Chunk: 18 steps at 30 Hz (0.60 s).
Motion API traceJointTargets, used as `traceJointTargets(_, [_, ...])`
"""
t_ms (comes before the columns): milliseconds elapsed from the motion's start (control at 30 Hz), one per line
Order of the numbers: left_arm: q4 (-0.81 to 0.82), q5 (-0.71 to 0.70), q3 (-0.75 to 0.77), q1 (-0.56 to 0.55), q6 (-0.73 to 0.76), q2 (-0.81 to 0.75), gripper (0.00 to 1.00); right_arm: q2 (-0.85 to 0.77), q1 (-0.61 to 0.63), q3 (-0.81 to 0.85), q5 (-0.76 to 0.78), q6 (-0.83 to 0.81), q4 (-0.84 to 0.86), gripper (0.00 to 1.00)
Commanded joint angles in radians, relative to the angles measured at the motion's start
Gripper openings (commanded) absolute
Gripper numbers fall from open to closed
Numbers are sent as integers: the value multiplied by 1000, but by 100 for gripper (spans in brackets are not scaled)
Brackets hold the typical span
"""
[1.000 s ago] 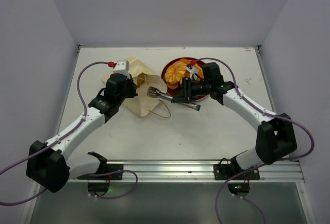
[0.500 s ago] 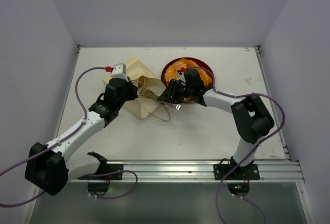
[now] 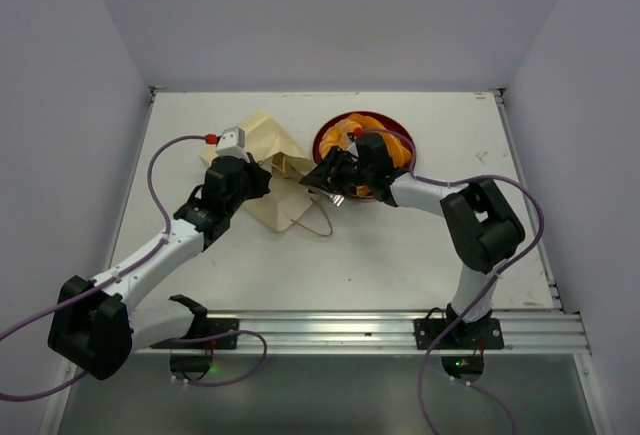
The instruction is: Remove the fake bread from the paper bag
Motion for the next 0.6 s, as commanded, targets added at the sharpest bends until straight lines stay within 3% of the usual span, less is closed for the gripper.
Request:
traceJointTargets(0, [66, 15, -10, 6, -36, -29, 0, 11, 3, 12, 39, 33, 62, 47])
traceJointTargets(200, [76, 20, -21, 6, -44, -36, 0, -13, 3, 10, 81, 26, -13, 47])
traceJointTargets(567, [93, 90, -28, 5, -53, -23, 0, 42, 9, 21, 94, 102, 70, 47])
